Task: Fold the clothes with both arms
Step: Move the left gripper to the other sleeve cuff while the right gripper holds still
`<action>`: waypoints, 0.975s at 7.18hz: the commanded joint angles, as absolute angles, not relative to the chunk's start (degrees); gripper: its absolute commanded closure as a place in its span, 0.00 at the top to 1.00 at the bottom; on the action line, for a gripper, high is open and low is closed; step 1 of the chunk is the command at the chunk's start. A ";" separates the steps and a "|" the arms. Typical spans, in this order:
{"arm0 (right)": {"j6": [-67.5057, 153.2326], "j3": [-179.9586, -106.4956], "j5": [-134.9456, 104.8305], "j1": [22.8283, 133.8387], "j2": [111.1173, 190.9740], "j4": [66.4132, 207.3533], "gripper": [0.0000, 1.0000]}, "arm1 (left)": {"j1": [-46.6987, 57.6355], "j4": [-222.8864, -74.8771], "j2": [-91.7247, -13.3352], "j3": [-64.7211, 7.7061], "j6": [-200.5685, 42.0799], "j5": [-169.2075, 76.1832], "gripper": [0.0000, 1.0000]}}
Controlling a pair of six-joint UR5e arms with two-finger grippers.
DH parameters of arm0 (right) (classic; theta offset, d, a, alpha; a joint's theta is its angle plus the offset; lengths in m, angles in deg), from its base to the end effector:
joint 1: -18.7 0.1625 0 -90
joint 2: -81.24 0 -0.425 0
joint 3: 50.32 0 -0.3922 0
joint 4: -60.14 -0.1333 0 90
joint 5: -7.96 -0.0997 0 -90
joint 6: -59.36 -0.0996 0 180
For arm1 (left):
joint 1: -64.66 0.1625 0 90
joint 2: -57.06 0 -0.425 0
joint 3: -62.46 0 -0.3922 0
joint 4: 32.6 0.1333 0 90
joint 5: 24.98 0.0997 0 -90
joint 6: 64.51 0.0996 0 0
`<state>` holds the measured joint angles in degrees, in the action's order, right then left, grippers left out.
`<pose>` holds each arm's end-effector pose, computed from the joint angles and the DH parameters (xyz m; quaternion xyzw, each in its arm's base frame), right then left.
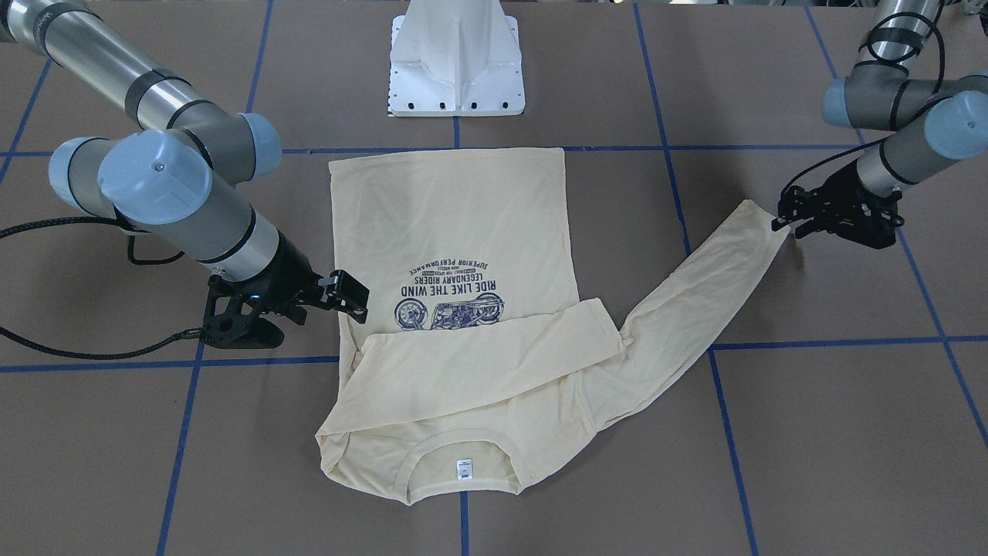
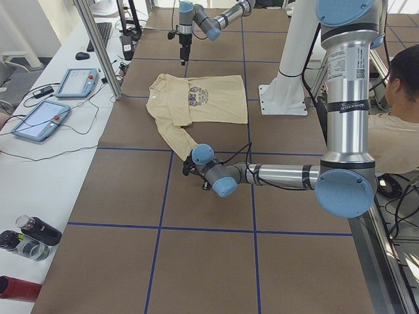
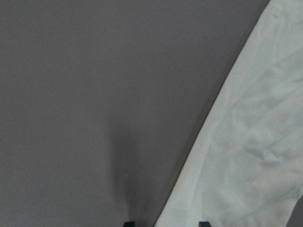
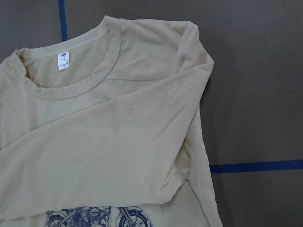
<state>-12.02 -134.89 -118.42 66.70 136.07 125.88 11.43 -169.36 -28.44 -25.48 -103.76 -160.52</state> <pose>-0.4191 -0.5764 0.2818 0.0044 -0.5132 0.0776 0.8547 0.2360 -0.4197 0.6199 0.0258 0.4815 0.1142 0.8686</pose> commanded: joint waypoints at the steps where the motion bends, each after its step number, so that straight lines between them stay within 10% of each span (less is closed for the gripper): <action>1: -12.18 -134.87 -118.42 66.69 135.99 125.88 0.99 | 11.49 -169.36 -28.28 -25.60 -103.80 -160.68 0.48; 5: -12.44 -134.96 -118.42 66.60 135.99 125.88 0.99 | 11.58 -169.27 -27.75 -26.04 -103.71 -160.60 0.00; 7: -12.36 -134.78 -118.42 66.60 135.91 125.79 0.99 | 11.49 -169.27 -27.49 -27.89 -103.98 -160.51 0.00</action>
